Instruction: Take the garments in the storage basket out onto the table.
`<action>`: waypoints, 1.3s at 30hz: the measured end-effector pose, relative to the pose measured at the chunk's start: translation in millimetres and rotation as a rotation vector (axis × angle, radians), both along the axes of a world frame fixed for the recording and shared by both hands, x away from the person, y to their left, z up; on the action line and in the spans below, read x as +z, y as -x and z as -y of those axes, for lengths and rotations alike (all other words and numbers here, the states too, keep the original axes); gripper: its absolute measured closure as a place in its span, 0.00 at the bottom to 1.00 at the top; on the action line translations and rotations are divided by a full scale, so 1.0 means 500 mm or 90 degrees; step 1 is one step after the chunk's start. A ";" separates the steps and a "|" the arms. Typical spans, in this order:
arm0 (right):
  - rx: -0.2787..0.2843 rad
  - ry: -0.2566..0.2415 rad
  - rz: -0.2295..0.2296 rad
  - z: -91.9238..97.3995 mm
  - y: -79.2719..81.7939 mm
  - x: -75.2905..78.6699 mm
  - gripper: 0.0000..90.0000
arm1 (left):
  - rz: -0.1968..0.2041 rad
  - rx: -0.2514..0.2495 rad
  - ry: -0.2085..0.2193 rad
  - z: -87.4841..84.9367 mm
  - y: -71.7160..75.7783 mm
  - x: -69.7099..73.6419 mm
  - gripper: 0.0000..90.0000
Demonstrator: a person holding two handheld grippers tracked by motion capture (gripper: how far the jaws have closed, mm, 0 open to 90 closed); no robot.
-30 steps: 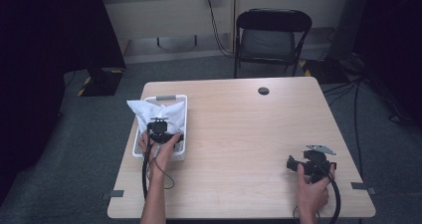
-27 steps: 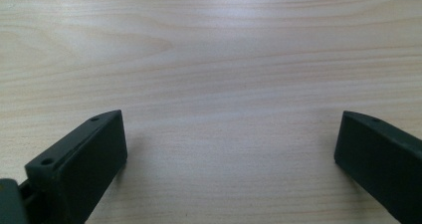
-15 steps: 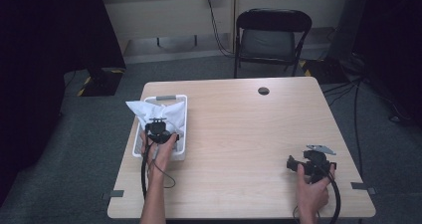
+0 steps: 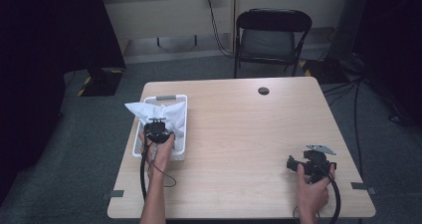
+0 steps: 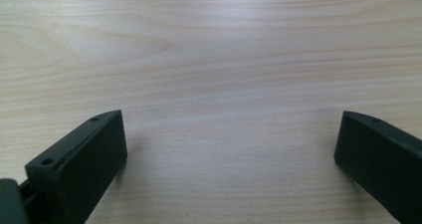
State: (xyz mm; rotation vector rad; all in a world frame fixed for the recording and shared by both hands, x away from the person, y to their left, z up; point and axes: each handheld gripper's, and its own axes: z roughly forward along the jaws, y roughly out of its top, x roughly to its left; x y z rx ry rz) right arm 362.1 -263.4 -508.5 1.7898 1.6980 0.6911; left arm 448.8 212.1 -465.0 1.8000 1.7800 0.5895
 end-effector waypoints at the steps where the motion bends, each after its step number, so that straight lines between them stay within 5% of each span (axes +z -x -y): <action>1: 0.000 0.000 0.000 0.000 0.000 0.000 0.00 | 0.002 0.000 0.001 -0.001 0.000 0.000 0.76; 17: 0.000 0.000 0.000 0.000 0.000 0.000 0.00 | 0.021 -0.006 0.023 -0.009 0.004 0.002 0.84; 39: 0.000 0.000 0.000 0.000 0.000 0.000 0.00 | 0.077 0.001 0.039 -0.015 0.022 0.025 0.83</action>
